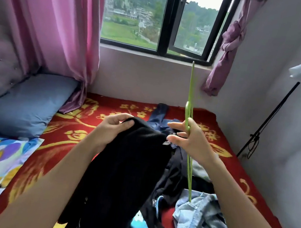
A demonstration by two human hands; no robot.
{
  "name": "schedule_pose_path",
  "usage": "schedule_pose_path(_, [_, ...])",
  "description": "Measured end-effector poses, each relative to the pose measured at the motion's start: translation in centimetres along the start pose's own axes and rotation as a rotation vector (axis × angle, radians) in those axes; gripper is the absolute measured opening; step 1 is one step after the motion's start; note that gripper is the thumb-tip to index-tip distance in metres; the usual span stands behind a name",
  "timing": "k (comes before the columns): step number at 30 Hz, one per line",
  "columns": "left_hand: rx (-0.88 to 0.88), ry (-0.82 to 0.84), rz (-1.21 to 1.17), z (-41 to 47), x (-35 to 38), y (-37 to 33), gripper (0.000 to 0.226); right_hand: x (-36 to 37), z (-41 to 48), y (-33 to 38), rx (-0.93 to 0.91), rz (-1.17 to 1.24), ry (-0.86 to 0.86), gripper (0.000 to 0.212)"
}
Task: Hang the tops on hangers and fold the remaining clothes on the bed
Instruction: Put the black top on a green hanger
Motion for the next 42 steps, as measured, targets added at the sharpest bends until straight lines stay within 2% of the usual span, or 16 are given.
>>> schedule_pose_path(3, [-0.044,0.061,-0.06,-0.9,-0.8,0.7,0.007,3.9,-0.4,-2.1,0.003,-0.084,0.222,0.062])
schedule_pose_path(4, [-0.058,0.079,-0.078,-1.2,-1.0,0.7,0.023,5.1,-0.6,-2.5,0.011,-0.087,0.258,0.06])
schedule_pose_path(6, [-0.089,0.08,-0.123,-1.7,-1.5,1.0,0.041,6.9,-1.0,-2.5,0.007,-0.007,0.255,0.046])
schedule_pose_path(8, [-0.131,0.061,-0.15,-2.4,-2.4,1.3,0.035,7.8,-1.0,-1.8,0.012,0.163,0.21,0.052])
schedule_pose_path(10, [-0.188,0.017,0.088,-3.1,-3.7,1.9,0.011,7.6,-0.7,-1.1,0.075,0.298,0.135,0.051])
schedule_pose_path(13, [-0.184,-0.23,0.669,-4.8,-6.4,2.9,0.024,7.6,-0.6,0.5,0.042,0.183,0.043,0.048])
schedule_pose_path(15, [-0.136,-0.382,0.629,-7.1,-6.0,2.8,0.046,9.1,-0.8,0.7,0.003,-0.01,0.032,0.044])
schedule_pose_path(17, [-0.096,-0.334,0.553,-9.3,-4.1,3.3,0.06,10.8,-1.3,0.0,0.037,-0.11,0.043,0.039])
schedule_pose_path(21, [-0.189,-0.153,0.605,-12.8,-0.8,7.1,0.05,13.1,-2.3,-0.4,0.078,-0.078,0.068,0.04])
schedule_pose_path(23, [-0.23,-0.11,0.614,-14.3,-0.2,9.2,0.061,13.8,-3.1,-0.1,0.072,-0.062,0.059,0.041])
schedule_pose_path(25, [-0.226,-0.16,0.737,-15.5,0.1,10.3,0.07,14.3,-3.9,0.1,0.052,-0.07,0.035,0.041])
schedule_pose_path(27, [-0.183,-0.263,0.813,-16.4,0.0,10.4,0.058,14.5,-4.4,-0.2,0.06,-0.058,0.022,0.041])
schedule_pose_path(31, [-0.15,-0.416,0.698,-17.0,-1.6,10.0,0.031,13.7,-4.2,-2.4,0.111,-0.063,-0.003,0.041])
schedule_pose_path(35, [-0.286,-0.555,0.298,-16.7,-2.5,9.3,0.018,13.2,-4.9,-5.8,0.165,-0.245,0.02,0.044])
schedule_pose_path(38, [-0.323,-0.65,0.075,-16.5,-2.8,8.4,0.024,13.6,-6.3,-8.8,0.217,-0.153,0.206,0.049])
schedule_pose_path(42, [-0.327,-0.478,0.13,-16.3,-3.1,6.7,0.029,15.0,-8.6,-14.7,0.324,-0.163,0.489,0.045])
Point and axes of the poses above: each hand's wrist, its own z-axis towards the middle knuckle, its own x-axis out of the palm, y = z × x, the point moved 3 cm from there along z, towards the middle knuckle, and after that the axes turned 10 degrees about x, right-handed, at the moved point
